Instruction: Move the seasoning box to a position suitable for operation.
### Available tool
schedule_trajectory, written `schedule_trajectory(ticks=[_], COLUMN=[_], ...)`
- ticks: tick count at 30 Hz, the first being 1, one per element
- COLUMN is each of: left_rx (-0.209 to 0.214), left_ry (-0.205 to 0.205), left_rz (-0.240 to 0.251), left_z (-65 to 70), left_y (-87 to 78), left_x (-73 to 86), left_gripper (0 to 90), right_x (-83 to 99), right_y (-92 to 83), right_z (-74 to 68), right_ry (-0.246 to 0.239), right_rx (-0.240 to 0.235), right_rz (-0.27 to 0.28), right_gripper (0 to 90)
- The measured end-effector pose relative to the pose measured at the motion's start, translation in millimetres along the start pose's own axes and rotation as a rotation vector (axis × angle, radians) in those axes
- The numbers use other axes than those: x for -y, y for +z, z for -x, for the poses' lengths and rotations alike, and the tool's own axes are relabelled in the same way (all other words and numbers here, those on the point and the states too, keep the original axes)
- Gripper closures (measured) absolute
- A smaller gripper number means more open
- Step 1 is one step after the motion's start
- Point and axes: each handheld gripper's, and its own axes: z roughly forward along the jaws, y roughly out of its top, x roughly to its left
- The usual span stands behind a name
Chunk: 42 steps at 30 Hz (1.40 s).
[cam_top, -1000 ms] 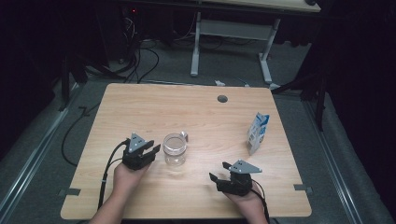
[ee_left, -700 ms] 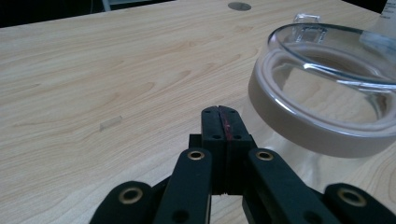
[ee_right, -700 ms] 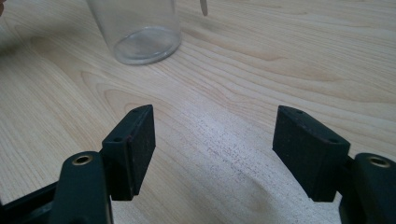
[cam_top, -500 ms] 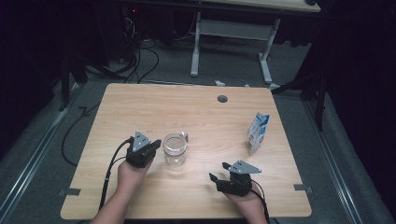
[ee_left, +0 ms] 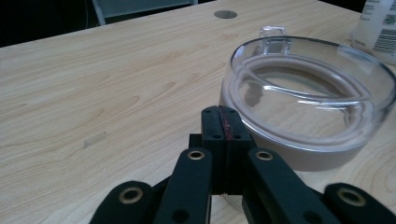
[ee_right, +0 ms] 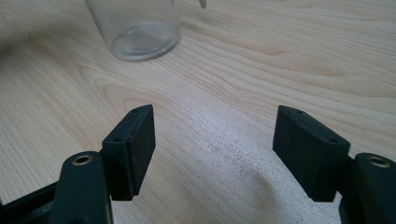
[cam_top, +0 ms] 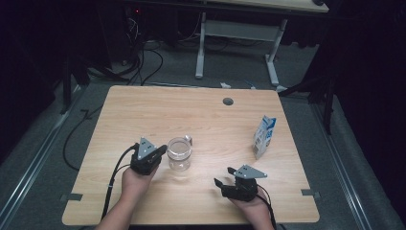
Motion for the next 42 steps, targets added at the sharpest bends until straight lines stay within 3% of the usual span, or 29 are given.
schedule_trajectory(ticks=[5,11,20,22,26,42], left_rx=[0.016,0.071,0.009,0.000,0.007,0.046], left_ry=[-0.017,-0.013,-0.025,-0.018,-0.028,-0.040], left_rz=[0.005,0.012,0.007,0.007,0.006,0.017], left_z=[4.7,16.6,7.7,9.0,10.8,29.6], left_y=[-10.6,-27.7,-4.2,-2.2,-7.0,-32.5], left_x=[4.2,15.0,12.3,14.1,15.4,23.4], left_gripper=[89.9,89.8,89.8,89.8,89.8,89.6], right_x=[0.0,0.3,0.3,1.0,1.6,2.8], right_y=[0.2,0.6,-0.5,-1.9,-4.6,-5.1], right_z=[-0.7,-1.1,-1.8,-2.3,-1.2,0.3], right_ry=[0.001,0.000,-0.001,0.006,0.012,0.007], right_rx=[0.001,0.004,0.005,0.030,0.029,0.048], right_rz=[-0.004,-0.003,-0.003,0.000,0.005,0.014], right_gripper=[30.1,30.1,32.2,34.2,42.2,42.7])
